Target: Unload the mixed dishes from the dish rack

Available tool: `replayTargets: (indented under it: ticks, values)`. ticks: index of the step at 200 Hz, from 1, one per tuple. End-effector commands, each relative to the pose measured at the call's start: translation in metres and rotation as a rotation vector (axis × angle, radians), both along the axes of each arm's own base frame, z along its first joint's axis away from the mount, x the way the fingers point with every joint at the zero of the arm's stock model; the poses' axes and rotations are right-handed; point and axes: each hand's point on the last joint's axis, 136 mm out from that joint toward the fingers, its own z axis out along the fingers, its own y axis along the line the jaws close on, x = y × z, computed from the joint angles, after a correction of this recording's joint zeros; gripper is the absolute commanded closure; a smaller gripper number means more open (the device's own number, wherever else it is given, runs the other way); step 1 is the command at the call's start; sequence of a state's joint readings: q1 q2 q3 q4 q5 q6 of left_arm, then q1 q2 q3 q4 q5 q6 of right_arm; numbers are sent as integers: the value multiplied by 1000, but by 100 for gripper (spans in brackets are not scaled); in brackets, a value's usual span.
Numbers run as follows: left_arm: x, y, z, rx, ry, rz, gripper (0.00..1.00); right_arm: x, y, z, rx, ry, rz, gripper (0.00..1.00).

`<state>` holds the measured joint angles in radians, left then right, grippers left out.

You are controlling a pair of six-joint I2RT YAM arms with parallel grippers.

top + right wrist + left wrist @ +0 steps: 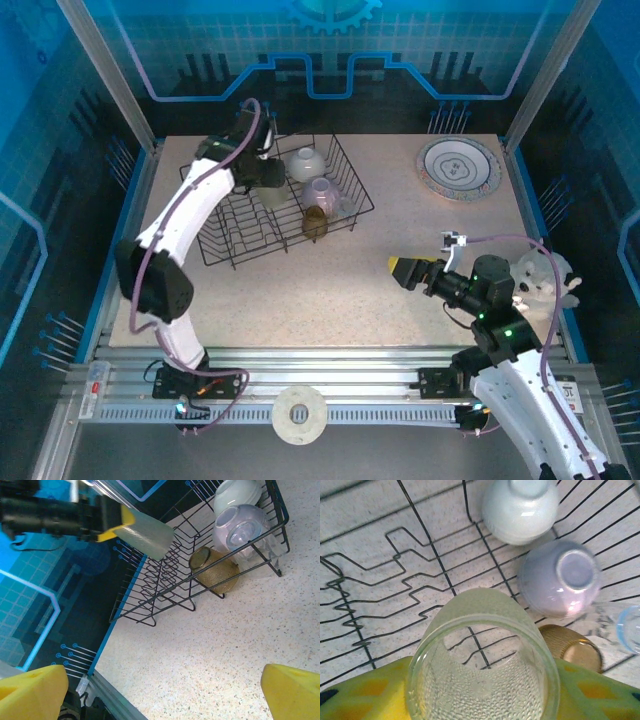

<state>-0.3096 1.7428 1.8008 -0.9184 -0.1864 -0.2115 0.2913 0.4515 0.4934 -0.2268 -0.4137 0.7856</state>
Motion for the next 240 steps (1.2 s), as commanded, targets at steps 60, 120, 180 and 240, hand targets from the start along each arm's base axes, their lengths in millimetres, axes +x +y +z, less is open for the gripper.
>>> replayTargets:
  ticks: [60, 120, 180, 240]
  values:
    - [-85, -32, 97, -430, -167, -162, 47, 1, 4, 25, 26, -74, 27, 0]
    - [-117, -69, 126, -1006, -63, -370, 47, 7, 16, 51, 80, -129, 80, 0]
    - [-117, -98, 93, -1275, 84, -457, 47, 19, 46, 86, 130, -199, 176, 0]
    - [-123, -124, 59, -1378, 171, -495, 47, 37, 81, 109, 157, -227, 252, 0]
